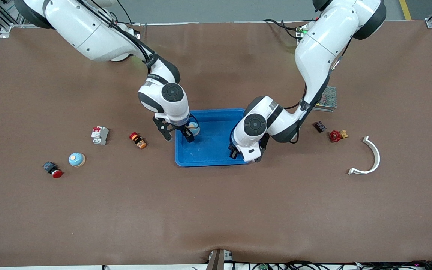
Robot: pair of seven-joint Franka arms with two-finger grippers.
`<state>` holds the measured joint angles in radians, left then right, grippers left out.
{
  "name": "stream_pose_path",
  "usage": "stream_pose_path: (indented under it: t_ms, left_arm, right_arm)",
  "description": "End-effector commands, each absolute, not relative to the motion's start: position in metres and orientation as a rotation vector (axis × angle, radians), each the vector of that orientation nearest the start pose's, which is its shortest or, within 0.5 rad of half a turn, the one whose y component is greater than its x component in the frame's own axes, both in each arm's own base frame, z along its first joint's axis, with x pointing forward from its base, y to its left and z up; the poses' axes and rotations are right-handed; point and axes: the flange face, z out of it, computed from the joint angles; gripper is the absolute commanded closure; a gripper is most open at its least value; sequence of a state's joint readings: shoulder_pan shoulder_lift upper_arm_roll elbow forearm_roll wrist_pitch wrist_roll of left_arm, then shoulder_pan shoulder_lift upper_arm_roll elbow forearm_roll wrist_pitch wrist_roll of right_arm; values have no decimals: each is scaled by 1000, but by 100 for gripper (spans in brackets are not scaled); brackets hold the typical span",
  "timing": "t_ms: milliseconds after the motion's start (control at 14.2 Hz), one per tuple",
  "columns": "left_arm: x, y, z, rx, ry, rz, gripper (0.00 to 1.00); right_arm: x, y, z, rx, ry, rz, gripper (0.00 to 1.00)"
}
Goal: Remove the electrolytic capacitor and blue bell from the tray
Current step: 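Grasp the second capacitor with the left gripper while the right gripper grasps the bell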
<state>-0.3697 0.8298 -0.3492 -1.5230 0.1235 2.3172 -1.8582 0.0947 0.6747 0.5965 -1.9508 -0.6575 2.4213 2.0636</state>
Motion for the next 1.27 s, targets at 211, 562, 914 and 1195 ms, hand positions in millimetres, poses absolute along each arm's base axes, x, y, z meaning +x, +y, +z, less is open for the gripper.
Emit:
stream_pose_path:
  t_ms: [211, 562, 914, 1195]
  left_arm:
    - [565, -440, 202, -2686, -1752, 211, 100]
    - [567, -430, 233, -2669, -1685, 187, 100]
    - [568, -409, 275, -2679, -1543, 183, 100]
    - [583, -361, 307, -2690, -1421, 192, 100]
  right_arm:
    - [486, 396, 189, -2763, 1483, -121, 0]
    - [484, 412, 198, -2734, 1500, -84, 0]
    - [475, 422, 196, -2745, 1480, -72, 0]
    - [471, 423, 186, -2753, 1482, -47, 0]
